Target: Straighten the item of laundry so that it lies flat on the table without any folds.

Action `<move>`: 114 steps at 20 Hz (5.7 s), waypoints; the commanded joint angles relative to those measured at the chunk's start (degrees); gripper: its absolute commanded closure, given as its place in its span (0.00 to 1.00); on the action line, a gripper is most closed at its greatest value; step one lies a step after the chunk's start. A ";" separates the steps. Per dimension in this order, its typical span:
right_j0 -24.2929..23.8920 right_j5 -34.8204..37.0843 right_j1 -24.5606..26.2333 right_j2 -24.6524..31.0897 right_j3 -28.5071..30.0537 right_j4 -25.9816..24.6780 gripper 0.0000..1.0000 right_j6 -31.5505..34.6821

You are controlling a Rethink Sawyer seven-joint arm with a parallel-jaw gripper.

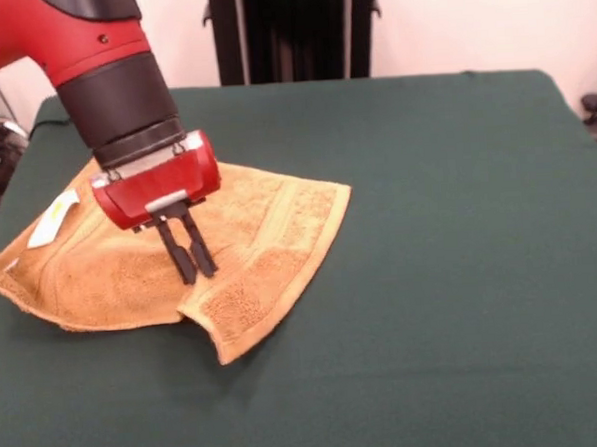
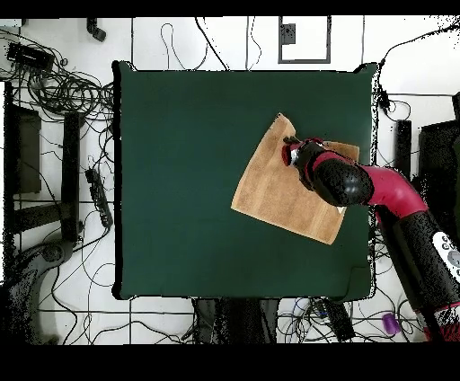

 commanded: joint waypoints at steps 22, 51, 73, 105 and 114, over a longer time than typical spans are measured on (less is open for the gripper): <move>8.20 1.92 13.96 -8.41 -12.34 -3.11 0.00 0.05; 13.14 10.59 -8.00 -21.53 -6.65 3.77 0.00 2.60; -6.54 12.40 -20.50 -26.29 0.21 9.34 0.00 4.39; 1.35 -5.71 -19.88 -36.71 13.85 19.88 0.00 18.27; 7.35 -11.00 -19.08 -42.72 15.20 25.16 0.00 23.13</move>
